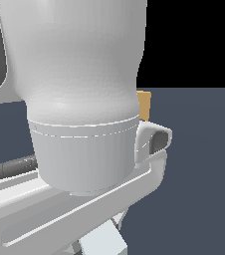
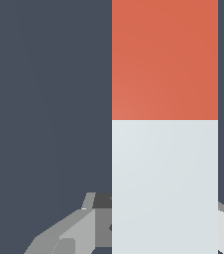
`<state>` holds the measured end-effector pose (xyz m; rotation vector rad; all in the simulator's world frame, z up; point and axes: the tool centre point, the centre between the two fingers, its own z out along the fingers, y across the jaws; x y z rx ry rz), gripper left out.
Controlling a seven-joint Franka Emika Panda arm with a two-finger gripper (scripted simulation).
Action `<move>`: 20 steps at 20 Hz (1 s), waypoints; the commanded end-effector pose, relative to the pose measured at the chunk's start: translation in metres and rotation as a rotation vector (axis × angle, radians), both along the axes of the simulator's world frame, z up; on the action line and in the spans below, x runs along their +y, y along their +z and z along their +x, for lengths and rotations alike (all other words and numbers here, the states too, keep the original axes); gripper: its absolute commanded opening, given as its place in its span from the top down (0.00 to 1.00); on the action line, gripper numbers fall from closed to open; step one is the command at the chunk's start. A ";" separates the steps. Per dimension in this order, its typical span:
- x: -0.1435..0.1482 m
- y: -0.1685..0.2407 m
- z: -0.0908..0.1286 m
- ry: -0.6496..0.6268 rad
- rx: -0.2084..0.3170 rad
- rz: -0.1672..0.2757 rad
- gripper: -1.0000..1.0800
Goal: Insert the peg into the horizontal hole in a box.
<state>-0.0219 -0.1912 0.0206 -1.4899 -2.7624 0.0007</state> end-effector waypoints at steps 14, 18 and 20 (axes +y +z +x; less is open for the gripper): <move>0.066 0.031 0.006 -0.163 -0.003 0.000 1.00; 0.092 0.043 0.011 -0.229 -0.003 0.000 1.00; 0.105 0.049 0.014 -0.262 -0.003 0.000 1.00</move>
